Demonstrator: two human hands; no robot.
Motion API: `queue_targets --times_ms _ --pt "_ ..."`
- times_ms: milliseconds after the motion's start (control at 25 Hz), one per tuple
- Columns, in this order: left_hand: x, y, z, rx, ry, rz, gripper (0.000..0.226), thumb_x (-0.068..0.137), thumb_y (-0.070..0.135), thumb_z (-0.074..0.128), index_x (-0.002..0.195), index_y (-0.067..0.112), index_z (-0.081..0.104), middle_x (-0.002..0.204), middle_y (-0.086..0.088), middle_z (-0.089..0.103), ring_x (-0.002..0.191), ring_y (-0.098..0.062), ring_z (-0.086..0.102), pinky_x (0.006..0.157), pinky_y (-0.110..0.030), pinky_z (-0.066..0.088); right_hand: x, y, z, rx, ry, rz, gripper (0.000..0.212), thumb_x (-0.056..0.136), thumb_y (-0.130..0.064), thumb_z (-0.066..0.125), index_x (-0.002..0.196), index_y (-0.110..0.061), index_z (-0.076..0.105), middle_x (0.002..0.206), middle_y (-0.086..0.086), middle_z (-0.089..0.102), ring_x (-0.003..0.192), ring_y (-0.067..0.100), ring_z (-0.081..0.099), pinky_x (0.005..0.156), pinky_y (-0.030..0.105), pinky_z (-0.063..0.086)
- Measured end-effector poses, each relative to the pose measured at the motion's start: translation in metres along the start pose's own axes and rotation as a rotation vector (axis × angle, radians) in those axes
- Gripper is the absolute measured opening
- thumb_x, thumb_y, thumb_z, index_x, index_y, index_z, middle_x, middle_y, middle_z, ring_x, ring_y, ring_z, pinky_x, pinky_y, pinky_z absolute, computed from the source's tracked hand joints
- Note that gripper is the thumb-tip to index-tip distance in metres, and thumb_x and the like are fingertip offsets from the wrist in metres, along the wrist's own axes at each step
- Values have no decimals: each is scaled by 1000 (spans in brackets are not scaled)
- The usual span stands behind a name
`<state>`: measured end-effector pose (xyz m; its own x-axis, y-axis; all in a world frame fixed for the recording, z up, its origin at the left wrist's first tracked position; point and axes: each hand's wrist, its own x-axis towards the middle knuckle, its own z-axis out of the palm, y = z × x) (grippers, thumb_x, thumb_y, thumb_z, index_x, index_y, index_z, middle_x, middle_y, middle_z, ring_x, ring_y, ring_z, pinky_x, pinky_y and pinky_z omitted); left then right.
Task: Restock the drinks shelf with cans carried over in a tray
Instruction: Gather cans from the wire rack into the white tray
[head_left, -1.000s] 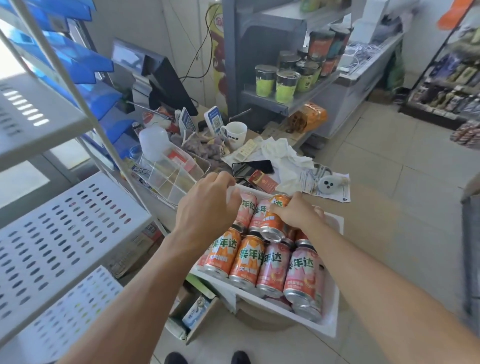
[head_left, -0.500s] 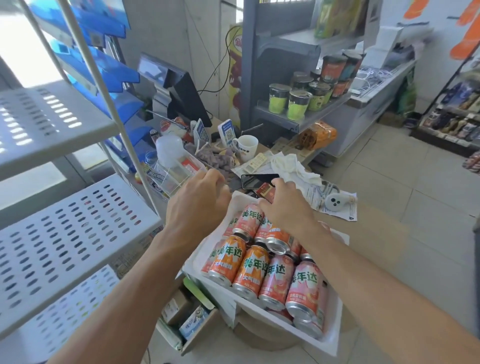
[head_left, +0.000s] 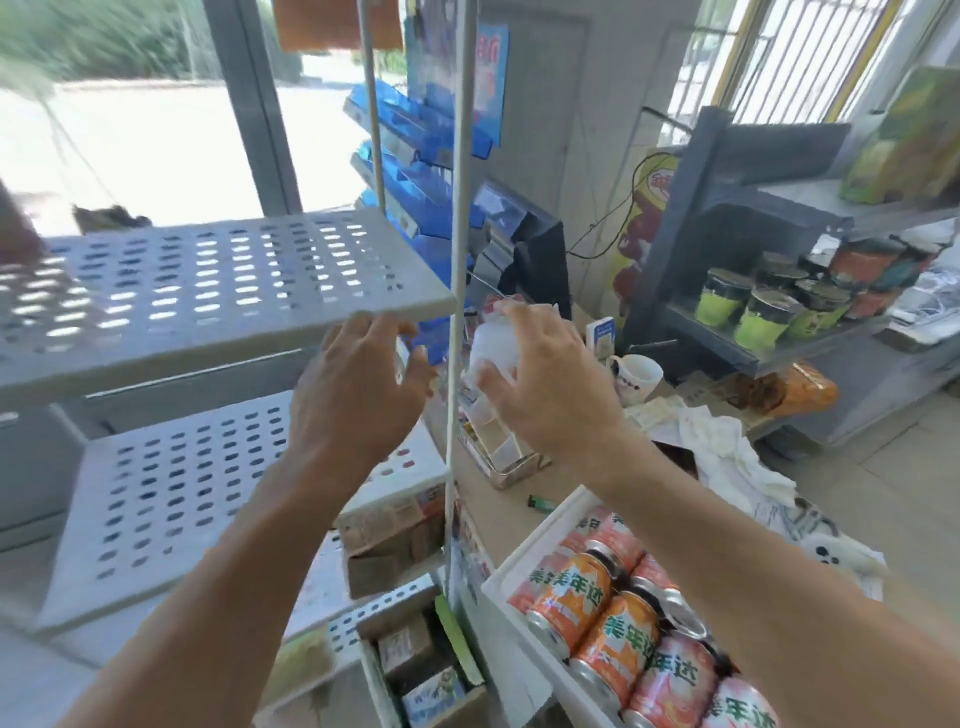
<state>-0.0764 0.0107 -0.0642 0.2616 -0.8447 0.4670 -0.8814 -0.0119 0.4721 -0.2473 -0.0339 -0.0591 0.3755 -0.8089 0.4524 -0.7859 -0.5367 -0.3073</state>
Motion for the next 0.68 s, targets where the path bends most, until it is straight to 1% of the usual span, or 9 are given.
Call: queue_targets --times_ms 120,240,400,520,680 --pt "13 -37 -35 21 83 -80 28 94 35 51 118 24 57 124 3 55 114 -22 51 85 -37 41 33 -49 12 71 39 -143 53 95 -37 54 142 -17 40 131 6 51 121 24 49 89 37 43" --pt "22 -76 -67 48 181 -117 27 93 36 51 117 23 58 124 1 57 114 -21 52 86 -37 42 66 -96 27 112 45 -249 53 95 -38 54 142 -19 39 133 5 50 121 25 49 85 36 43" --pt "33 -132 -108 124 268 -211 27 94 37 52 117 24 58 124 1 59 112 -21 54 80 -35 41 110 -160 58 188 32 -369 55 93 -39 56 142 -20 39 134 5 50 122 24 49 89 38 45" --pt "41 -178 -138 163 323 -268 27 93 36 52 116 23 59 123 -2 60 108 -22 56 81 -37 43 144 -211 85 239 -3 -459 57 93 -39 57 143 -20 37 134 7 51 121 26 51 89 39 45" --pt "48 -233 -160 175 341 -352 27 92 34 52 115 22 58 119 -3 60 106 -22 56 84 -39 46 182 -263 124 295 -80 -495 63 92 -42 59 145 -21 33 138 10 49 122 27 52 93 38 44"
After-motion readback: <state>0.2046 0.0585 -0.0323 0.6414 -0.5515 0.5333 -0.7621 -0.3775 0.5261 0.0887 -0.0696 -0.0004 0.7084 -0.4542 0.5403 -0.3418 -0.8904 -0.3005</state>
